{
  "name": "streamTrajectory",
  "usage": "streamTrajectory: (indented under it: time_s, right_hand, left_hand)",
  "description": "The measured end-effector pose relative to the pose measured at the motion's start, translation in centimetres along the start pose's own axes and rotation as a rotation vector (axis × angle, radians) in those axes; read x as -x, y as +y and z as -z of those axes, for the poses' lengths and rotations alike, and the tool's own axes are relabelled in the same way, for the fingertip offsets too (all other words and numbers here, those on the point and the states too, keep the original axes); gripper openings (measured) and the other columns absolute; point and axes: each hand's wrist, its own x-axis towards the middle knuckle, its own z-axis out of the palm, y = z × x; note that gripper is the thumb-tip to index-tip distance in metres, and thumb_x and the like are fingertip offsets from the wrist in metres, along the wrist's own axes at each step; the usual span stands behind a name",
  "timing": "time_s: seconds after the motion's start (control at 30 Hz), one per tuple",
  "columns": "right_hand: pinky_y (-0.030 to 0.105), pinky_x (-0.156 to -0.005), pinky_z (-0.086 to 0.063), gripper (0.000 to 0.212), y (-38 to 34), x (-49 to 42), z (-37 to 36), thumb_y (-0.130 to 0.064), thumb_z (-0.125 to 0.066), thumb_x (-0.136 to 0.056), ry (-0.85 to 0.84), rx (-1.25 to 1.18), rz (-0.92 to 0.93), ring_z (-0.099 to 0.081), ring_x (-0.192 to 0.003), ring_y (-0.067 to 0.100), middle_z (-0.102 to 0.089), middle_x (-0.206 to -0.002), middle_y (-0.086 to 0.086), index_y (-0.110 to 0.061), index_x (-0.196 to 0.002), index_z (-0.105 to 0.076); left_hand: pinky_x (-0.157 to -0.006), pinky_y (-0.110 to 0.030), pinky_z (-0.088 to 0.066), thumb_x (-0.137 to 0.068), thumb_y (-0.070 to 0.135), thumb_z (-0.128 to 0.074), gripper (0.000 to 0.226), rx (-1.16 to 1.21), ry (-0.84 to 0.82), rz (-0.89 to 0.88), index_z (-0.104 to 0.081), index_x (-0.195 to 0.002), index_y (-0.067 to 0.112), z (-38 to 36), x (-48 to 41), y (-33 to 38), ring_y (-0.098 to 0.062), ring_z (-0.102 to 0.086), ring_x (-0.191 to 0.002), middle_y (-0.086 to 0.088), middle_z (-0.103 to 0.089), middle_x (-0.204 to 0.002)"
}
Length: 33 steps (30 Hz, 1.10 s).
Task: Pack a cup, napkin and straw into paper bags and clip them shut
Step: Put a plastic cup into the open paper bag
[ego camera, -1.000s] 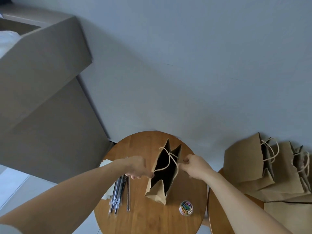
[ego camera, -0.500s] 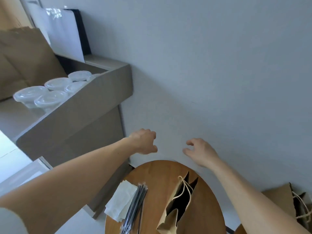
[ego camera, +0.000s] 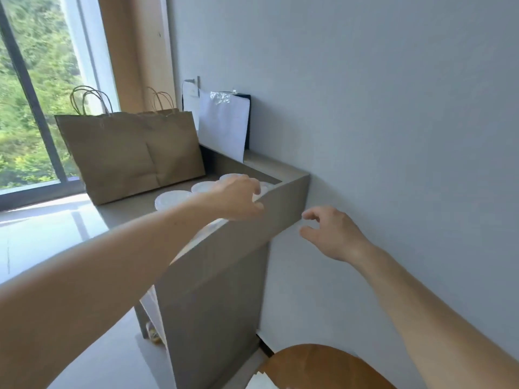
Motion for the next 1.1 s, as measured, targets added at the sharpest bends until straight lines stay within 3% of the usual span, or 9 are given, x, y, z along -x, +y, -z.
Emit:
streamTrajectory:
  time_s: [0.07,0.2,0.3,0.37,0.47,0.6,0.77,0.93,1.1]
  right_hand:
    - [0.028,-0.096,-0.042,0.043,-3.7,-2.5,-1.0,-0.039,-0.062,-0.090,0.021,-0.015,0.066,-0.055,-0.119,0.018,-0.058,-0.132,0.000,-0.020,-0.129,-0.060]
    - [0.025,-0.090,-0.039,0.047,-10.9,-8.0,-4.6,-0.044,-0.060,-0.089,-0.043,-0.023,0.168,-0.052,-0.123,0.014,-0.054,-0.137,-0.004,-0.024,-0.131,-0.057]
    - [0.030,-0.093,-0.042,0.060,-15.7,-11.8,-7.5,-0.051,-0.063,-0.084,-0.126,0.010,0.199,-0.052,-0.123,0.017,-0.052,-0.140,-0.004,-0.023,-0.137,-0.052]
    - [0.035,-0.095,-0.044,0.070,-18.4,-13.9,-9.5,-0.055,-0.067,-0.079,-0.206,0.060,0.213,-0.050,-0.124,0.019,-0.048,-0.143,-0.005,-0.024,-0.139,-0.048]
    - [0.034,-0.092,-0.044,0.084,-21.2,-16.6,-12.3,-0.056,-0.074,-0.071,-0.339,0.154,0.253,-0.045,-0.126,0.018,-0.041,-0.144,-0.006,-0.027,-0.143,-0.041]
    - [0.031,-0.102,-0.038,0.101,-22.8,-19.0,-14.6,-0.054,-0.081,-0.067,-0.491,0.193,0.262,-0.035,-0.137,0.016,-0.027,-0.153,-0.011,-0.036,-0.150,-0.026]
    - [0.034,-0.104,-0.039,0.111,-23.5,-21.0,-15.8,-0.057,-0.084,-0.058,-0.615,0.236,0.235,-0.035,-0.137,0.016,-0.026,-0.153,-0.014,-0.046,-0.148,-0.021]
    - [0.039,-0.100,-0.045,0.104,-23.5,-21.5,-16.7,-0.055,-0.080,-0.056,-0.549,0.314,0.258,-0.040,-0.129,0.017,-0.038,-0.138,-0.010,-0.049,-0.144,-0.025]
    - [0.040,-0.105,-0.038,0.097,-23.8,-20.9,-15.0,-0.055,-0.078,-0.061,-0.368,0.187,0.285,-0.040,-0.129,0.020,-0.041,-0.136,-0.006,-0.043,-0.145,-0.031]
  left_hand:
    - [-0.077,-0.032,-0.038,-0.087,0.047,-0.055,0.045,0.025,0.020,0.026,-0.056,-0.129,0.029,1.4,-0.4,-4.6,-0.019,-0.050,-0.113,0.007,-0.055,-0.127]
    - [-0.073,-0.032,-0.038,-0.089,0.045,-0.055,0.038,-0.018,-0.003,0.119,-0.057,-0.122,0.026,3.1,-0.7,-13.5,-0.018,-0.048,-0.099,0.007,-0.053,-0.114]
    - [-0.070,-0.032,-0.039,-0.088,0.043,-0.054,0.025,-0.026,-0.019,0.169,-0.055,-0.107,0.026,3.2,-0.7,-18.9,-0.019,-0.049,-0.094,0.006,-0.052,-0.109]
    - [-0.077,-0.033,-0.041,-0.089,0.044,-0.054,0.033,-0.017,-0.035,0.191,-0.056,-0.117,0.026,3.0,-0.7,-21.8,-0.020,-0.049,-0.101,0.005,-0.052,-0.113]
    - [-0.080,-0.032,-0.043,-0.090,0.045,-0.054,0.039,0.001,-0.048,0.208,-0.056,-0.124,0.027,2.5,-0.9,-25.1,-0.021,-0.051,-0.105,0.004,-0.053,-0.117]
    - [-0.081,-0.033,-0.044,-0.088,0.045,-0.054,0.037,0.024,-0.084,0.209,-0.056,-0.120,0.028,1.6,-1.3,-28.0,-0.019,-0.048,-0.101,0.007,-0.049,-0.111]
    - [-0.082,-0.033,-0.045,-0.088,0.043,-0.055,0.039,0.039,-0.091,0.196,-0.057,-0.123,0.026,0.8,-1.8,-30.3,-0.016,-0.047,-0.098,0.009,-0.047,-0.108]
    - [-0.082,-0.033,-0.046,-0.087,0.044,-0.055,0.037,0.061,-0.087,0.193,-0.058,-0.120,0.027,0.1,-2.4,-31.2,-0.017,-0.047,-0.096,0.009,-0.045,-0.105]
    - [-0.077,-0.032,-0.042,-0.088,0.046,-0.054,0.040,0.049,-0.017,0.199,-0.057,-0.124,0.028,1.0,-3.2,-30.9,-0.019,-0.050,-0.104,0.006,-0.052,-0.116]
